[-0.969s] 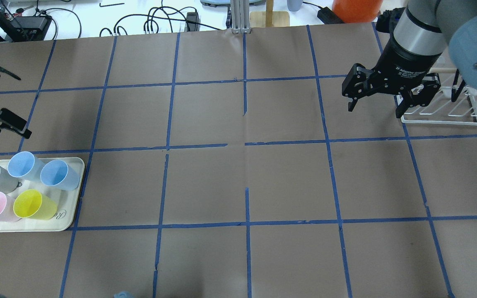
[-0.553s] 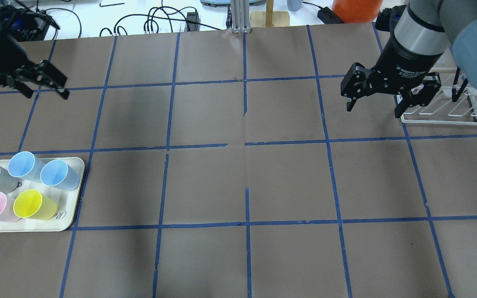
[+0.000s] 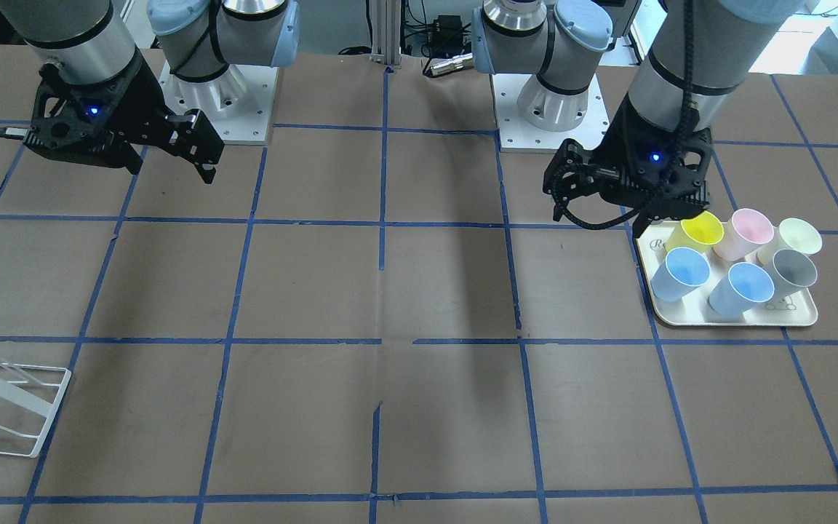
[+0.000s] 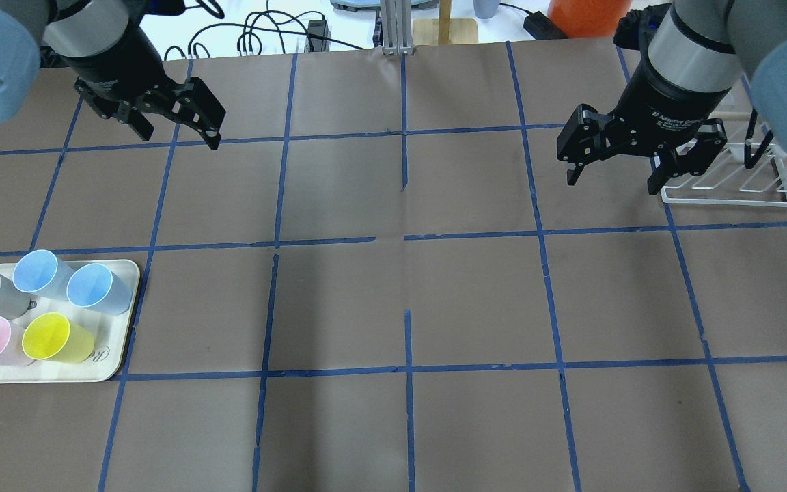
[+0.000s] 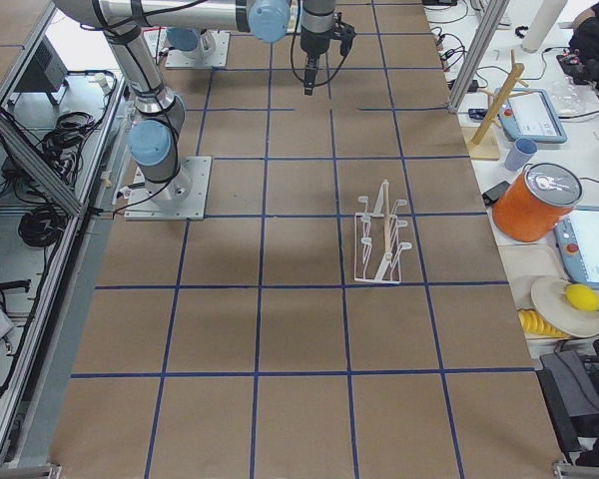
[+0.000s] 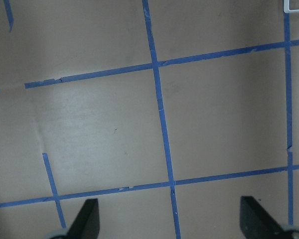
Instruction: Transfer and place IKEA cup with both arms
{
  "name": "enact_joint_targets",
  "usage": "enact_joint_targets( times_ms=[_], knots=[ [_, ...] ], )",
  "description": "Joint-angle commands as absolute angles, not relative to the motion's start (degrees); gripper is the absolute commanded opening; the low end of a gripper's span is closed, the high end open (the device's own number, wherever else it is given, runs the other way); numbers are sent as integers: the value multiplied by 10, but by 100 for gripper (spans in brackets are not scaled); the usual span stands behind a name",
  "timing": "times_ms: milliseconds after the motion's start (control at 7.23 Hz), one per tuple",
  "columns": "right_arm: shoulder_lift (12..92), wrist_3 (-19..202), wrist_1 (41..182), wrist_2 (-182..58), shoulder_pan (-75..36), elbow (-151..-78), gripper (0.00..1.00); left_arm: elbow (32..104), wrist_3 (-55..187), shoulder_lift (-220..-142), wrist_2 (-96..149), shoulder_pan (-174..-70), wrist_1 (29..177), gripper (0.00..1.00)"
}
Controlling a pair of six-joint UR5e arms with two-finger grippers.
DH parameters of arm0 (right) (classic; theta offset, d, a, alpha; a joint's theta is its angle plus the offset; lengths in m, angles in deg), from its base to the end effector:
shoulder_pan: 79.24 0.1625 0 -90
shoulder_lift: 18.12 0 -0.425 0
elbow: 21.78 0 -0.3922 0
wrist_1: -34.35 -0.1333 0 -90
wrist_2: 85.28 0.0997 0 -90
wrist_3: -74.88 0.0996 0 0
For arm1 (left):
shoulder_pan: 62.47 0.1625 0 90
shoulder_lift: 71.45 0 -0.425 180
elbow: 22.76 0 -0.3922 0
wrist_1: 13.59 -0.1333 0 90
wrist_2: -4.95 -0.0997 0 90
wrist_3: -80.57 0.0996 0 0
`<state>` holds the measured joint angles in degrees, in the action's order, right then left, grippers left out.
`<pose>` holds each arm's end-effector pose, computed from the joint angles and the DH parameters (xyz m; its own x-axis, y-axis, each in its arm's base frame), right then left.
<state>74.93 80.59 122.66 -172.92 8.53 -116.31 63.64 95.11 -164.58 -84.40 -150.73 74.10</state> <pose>0.1193 -0.4685 0.4719 -0.9895 0.1402 -0.0354 0.1380 0.9887 0.0591 -0.1186 -0.5236 0.4954 -0.9751 0.2218 -0.0012 0.2216 0.9739 -0.0498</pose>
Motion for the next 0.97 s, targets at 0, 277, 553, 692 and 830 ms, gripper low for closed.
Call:
enact_joint_targets(
  times_ms=[0, 277, 553, 692, 830],
  knots=[
    [750, 801, 1227, -1730, 86, -1164, 100, 649, 952, -1623, -840, -1485, 759, 100],
    [749, 803, 1227, -1730, 86, -1164, 100, 663, 947, -1606, -846, -1490, 763, 100],
    [750, 803, 1226, -1730, 86, -1164, 100, 657, 945, -1600, -863, -1490, 788, 100],
    [750, 802, 1226, -1731, 86, -1164, 100, 654, 945, -1605, -863, -1490, 787, 100],
    [750, 803, 1227, -1731, 85, -1164, 100, 656, 944, -1602, -863, -1490, 786, 100]
  ],
)
